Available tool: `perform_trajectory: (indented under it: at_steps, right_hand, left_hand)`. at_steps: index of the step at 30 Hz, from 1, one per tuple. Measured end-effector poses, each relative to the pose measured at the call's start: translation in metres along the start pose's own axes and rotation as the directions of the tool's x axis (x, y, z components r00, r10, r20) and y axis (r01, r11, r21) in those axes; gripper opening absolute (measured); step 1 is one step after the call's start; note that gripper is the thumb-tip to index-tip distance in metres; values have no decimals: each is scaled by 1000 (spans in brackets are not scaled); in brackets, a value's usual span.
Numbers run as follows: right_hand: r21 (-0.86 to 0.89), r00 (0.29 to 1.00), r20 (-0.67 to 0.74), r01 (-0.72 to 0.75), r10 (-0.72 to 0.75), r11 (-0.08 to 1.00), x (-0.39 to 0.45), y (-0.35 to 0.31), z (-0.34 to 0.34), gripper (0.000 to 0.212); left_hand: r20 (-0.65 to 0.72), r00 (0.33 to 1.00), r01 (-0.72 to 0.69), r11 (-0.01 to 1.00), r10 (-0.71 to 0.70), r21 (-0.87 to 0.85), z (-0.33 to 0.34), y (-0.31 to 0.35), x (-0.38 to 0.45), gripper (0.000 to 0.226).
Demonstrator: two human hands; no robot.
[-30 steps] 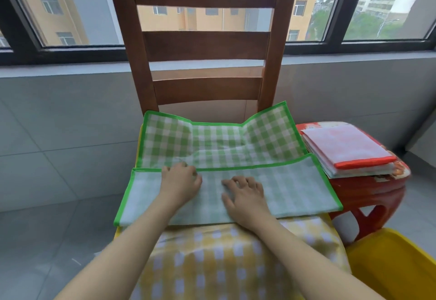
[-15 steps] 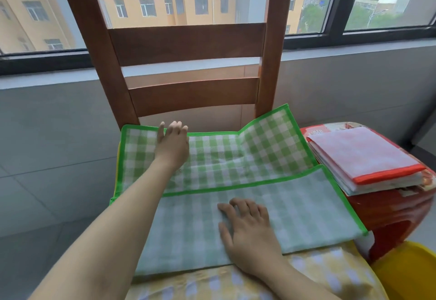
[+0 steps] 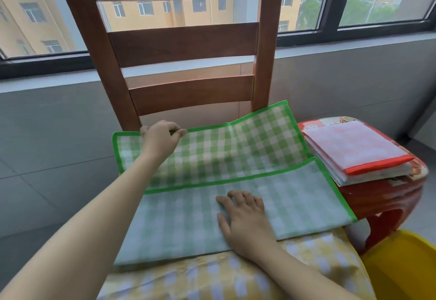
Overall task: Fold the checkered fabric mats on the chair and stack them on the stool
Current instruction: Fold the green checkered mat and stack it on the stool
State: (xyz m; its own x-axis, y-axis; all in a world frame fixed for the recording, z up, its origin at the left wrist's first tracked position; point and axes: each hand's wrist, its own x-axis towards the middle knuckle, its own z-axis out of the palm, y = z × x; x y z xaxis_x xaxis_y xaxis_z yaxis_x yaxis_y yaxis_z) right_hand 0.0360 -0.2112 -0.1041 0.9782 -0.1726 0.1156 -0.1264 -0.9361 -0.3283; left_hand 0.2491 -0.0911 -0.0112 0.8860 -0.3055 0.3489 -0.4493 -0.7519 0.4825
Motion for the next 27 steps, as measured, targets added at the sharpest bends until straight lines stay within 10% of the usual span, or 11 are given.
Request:
perform_trajectory:
  at_steps: [20, 24, 27]
  right_hand:
    - [-123, 965, 260, -3, 35, 992, -81, -14, -48, 44]
    - [-41, 990, -43, 129, -131, 991, -88, -17, -61, 30]
    - [-98, 881, -384, 261, -278, 960, -81, -16, -63, 16]
  left_hand:
    - [16, 999, -29, 999, 29, -40, -25, 18, -208, 7]
    - [60, 997, -55, 998, 58, -43, -22, 5, -218, 3]
    - [114, 992, -55, 998, 58, -27, -20, -7, -221, 2]
